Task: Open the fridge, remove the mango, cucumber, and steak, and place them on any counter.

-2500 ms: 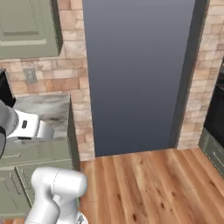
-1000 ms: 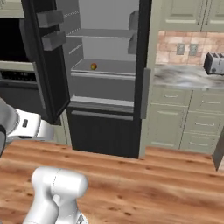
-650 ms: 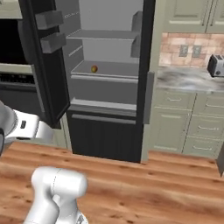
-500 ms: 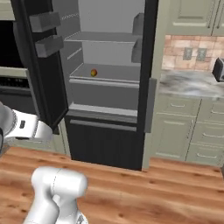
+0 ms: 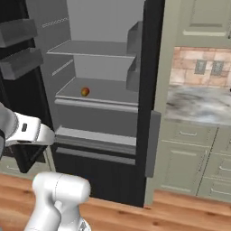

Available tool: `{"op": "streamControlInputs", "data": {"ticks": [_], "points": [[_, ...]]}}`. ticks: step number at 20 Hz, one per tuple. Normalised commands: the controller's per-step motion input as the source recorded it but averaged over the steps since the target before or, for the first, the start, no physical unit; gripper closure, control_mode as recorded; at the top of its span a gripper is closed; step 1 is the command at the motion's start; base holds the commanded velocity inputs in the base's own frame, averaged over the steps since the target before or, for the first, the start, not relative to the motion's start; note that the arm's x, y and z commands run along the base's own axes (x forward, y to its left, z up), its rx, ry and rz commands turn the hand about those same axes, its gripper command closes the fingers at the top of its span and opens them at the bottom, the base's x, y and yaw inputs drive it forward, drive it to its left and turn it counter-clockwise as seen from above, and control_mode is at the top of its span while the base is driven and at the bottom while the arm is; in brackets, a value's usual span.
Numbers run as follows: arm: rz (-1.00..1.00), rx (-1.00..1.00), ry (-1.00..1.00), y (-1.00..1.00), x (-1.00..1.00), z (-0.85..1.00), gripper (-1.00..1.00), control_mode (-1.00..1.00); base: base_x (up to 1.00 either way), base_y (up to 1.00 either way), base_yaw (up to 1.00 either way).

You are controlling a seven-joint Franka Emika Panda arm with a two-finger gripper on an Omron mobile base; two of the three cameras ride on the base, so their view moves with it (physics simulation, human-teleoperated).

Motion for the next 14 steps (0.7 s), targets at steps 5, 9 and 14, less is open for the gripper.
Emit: {"op": "streamControlInputs", "data": {"ticks": [5, 9, 14], "points": [[0.00, 0.00, 0.00, 0.00, 0.00, 0.00, -1.00, 1.00, 0.97, -0.05, 0.00], [0.00, 0.00, 0.00, 0.00, 0.00, 0.00, -1.00, 1.00, 0.95, 0.00, 0.00], [0.00, 0.00, 0.00, 0.00, 0.00, 0.00, -1.00, 1.00, 0.88, 0.01, 0.01]]}}
